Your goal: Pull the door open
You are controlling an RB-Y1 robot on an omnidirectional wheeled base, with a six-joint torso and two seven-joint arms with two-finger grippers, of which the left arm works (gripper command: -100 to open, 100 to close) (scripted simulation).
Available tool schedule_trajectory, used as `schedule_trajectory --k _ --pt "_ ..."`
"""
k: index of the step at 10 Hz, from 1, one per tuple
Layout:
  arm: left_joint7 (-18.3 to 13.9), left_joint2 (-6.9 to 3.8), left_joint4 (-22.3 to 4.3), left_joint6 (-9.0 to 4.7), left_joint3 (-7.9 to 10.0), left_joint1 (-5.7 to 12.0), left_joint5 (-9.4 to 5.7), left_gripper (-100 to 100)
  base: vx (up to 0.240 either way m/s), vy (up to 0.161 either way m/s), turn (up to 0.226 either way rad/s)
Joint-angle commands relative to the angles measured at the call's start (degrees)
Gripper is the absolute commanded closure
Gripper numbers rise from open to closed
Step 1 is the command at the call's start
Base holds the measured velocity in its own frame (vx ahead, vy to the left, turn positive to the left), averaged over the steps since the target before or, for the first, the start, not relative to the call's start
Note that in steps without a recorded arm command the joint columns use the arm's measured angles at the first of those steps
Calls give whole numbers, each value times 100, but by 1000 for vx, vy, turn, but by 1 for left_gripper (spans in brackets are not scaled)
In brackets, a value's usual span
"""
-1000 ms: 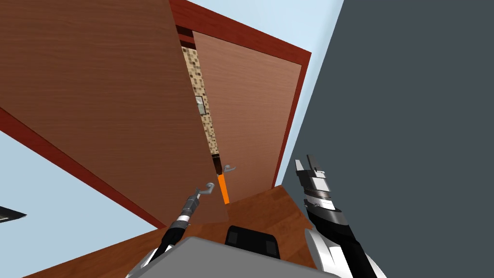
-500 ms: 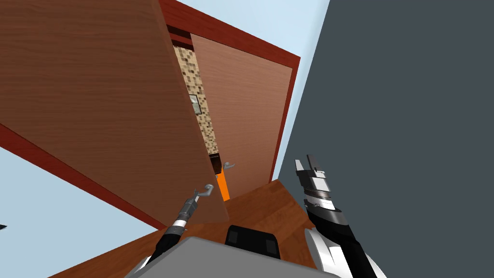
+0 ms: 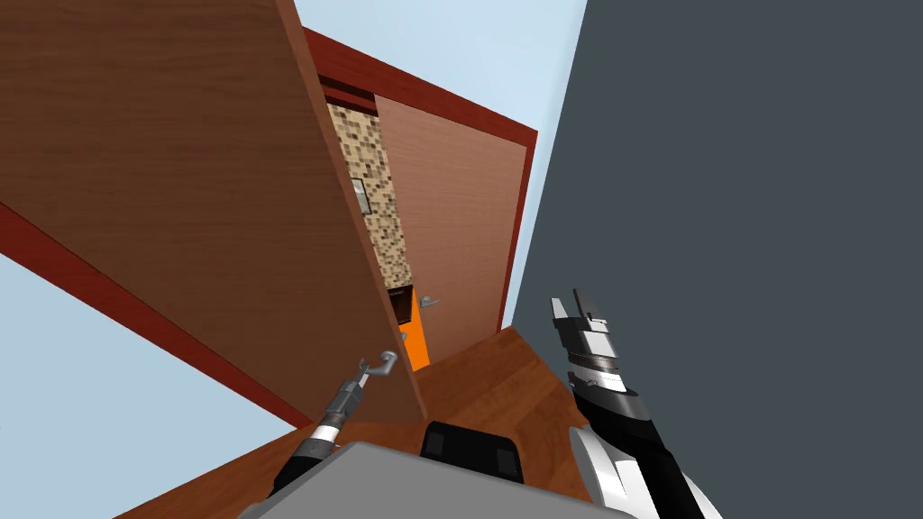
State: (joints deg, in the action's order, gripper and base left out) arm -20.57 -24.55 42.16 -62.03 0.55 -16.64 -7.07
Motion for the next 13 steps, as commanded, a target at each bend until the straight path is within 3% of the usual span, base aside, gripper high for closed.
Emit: schedule_trajectory --k 1,2,7,8,11,12,13 --pt "-21 32 211 2 -78 -153 36 100 -136 5 -36" --pt "-14 -8 163 20 -17 -134 5 100 -51 6 24" --pt "-151 -103 -26 -361 -173 -238 80 100 -210 43 -191" --pt "-151 -103 -26 -361 -173 -238 80 100 -147 24 -31" --pt "-227 -155 -140 -588 -258 -277 121 100 -163 38 -141" --pt "-242 -165 -161 -632 -275 -285 129 100 -186 30 -117" --pt "-232 -210 -205 -579 -201 -244 88 100 -76 21 -13"
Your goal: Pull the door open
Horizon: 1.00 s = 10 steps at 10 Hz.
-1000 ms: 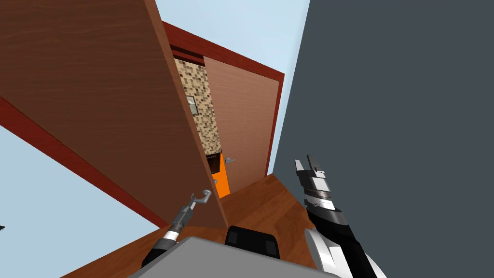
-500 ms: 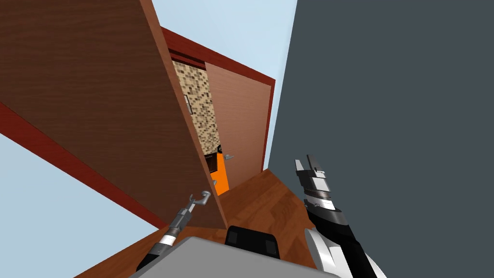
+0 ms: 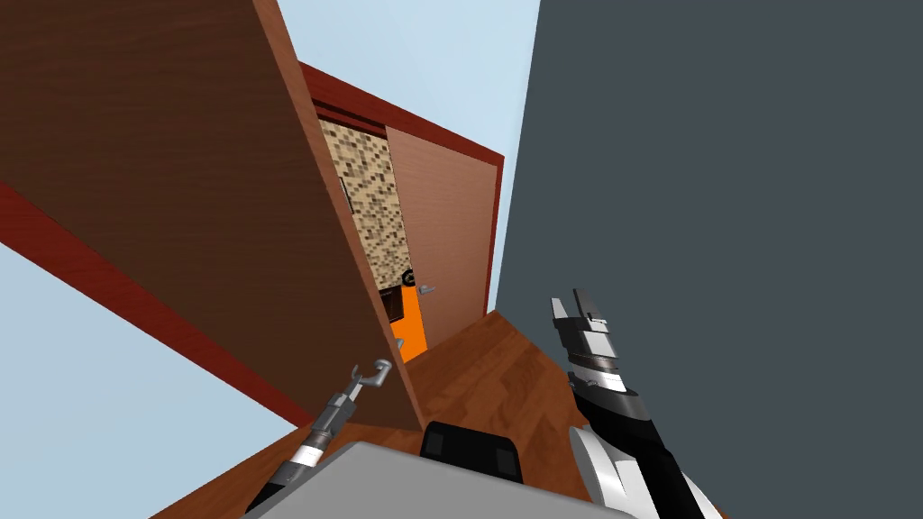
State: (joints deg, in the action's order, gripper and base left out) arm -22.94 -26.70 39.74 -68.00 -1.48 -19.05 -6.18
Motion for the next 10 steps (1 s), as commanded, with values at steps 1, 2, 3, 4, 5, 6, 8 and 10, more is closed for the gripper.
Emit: schedule_trajectory --k 1,2,3,4,5,6,8,10 --pt "-28 -14 -70 -106 -38 -4 19 100 -182 34 -188" --pt "-41 -21 -104 -157 -57 -6 29 100 -247 28 -225" --pt "-56 -29 -141 -213 -77 -9 39 100 -251 45 -166" --pt "-79 -41 -199 -301 -108 -12 55 100 -268 59 -210" --pt "-94 -48 -237 -359 -129 -15 65 100 -268 89 -183" --pt "-115 -59 -289 -438 -157 -18 80 100 -255 79 -183" --pt "-144 -74 -362 -549 -197 -22 100 100 -252 55 -160" --pt "-127 -113 -495 -436 -238 161 24 100 -136 31 -60"
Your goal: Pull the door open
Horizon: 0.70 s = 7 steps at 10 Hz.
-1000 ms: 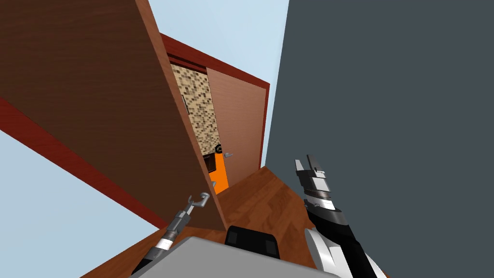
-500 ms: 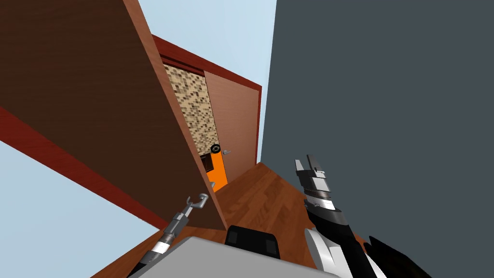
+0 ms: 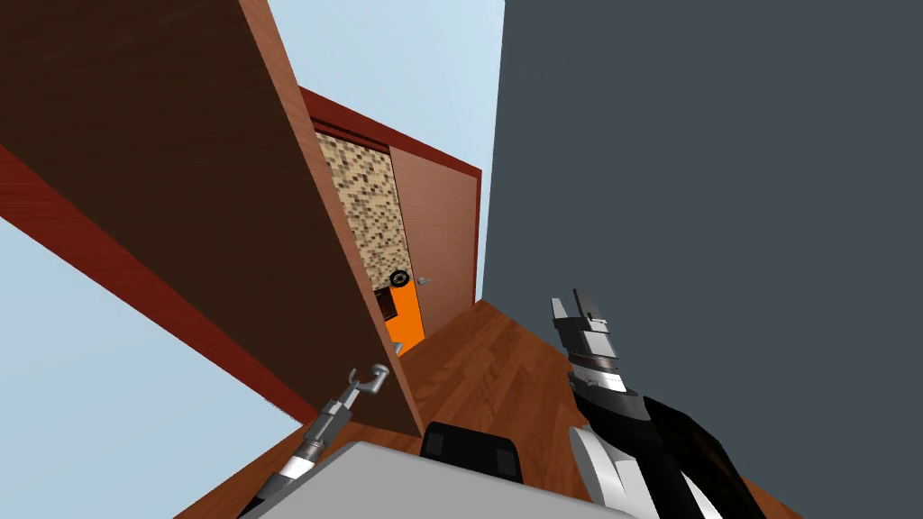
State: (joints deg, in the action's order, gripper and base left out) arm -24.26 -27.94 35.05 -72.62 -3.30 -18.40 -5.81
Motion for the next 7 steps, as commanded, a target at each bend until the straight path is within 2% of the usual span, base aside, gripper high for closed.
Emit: schedule_trajectory --k 1,2,4,5,7 --pt "8 9 -65 54 -97 174 -33 100 -238 51 -134" --pt "11 6 -109 85 -142 261 -55 100 -224 35 -92" --pt "11 6 -109 85 -142 261 -55 100 -83 -3 0" --pt "17 2 -181 136 -218 406 -93 100 -94 7 -63" --pt "25 -4 -288 211 -329 618 -148 100 -203 46 -120"
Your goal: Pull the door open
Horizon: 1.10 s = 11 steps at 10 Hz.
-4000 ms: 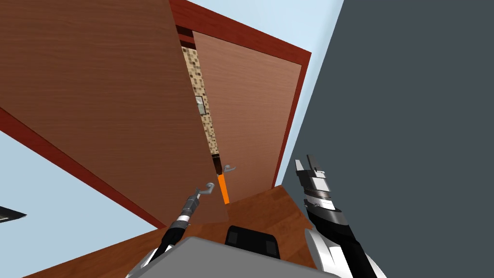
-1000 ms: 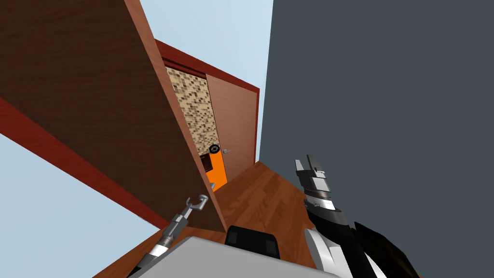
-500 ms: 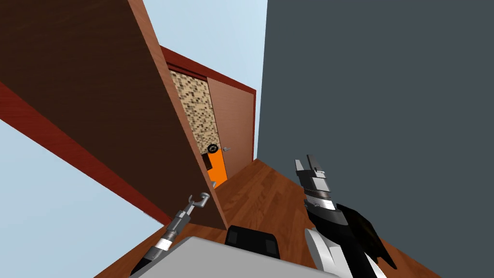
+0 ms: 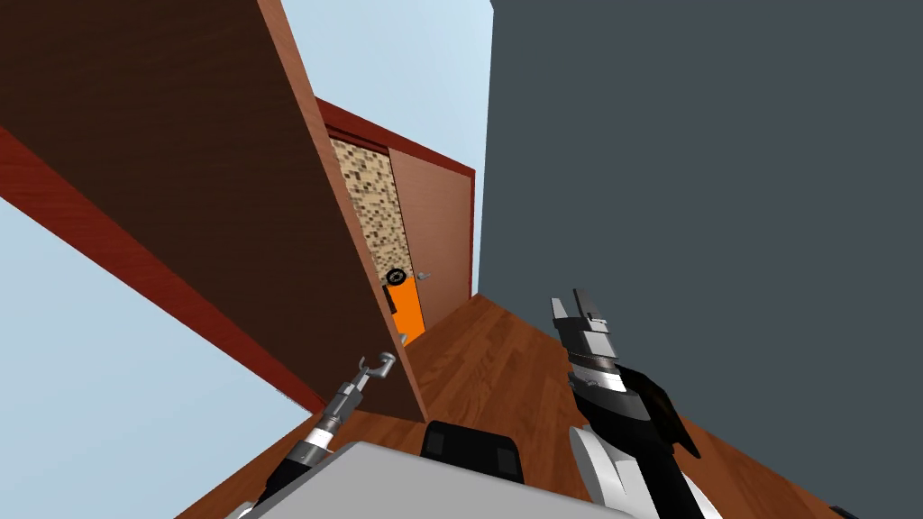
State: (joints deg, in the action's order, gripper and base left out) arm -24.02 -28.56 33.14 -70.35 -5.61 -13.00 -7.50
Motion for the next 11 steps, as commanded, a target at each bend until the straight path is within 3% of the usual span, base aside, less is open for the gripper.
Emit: schedule_trajectory --k 1,2,5,6,9,11 --pt "4 55 -153 23 -156 189 -7 100 -199 33 -113" --pt "4 55 -153 23 -156 189 -7 100 -112 29 -33" --pt "19 44 -346 159 -359 575 -107 100 -177 54 -97" --pt "19 44 -346 159 -359 575 -107 100 -155 48 -53" --pt "32 33 -529 286 -550 938 -202 100 -215 52 -85" --pt "32 33 -529 286 -550 938 -202 100 -107 17 -10"
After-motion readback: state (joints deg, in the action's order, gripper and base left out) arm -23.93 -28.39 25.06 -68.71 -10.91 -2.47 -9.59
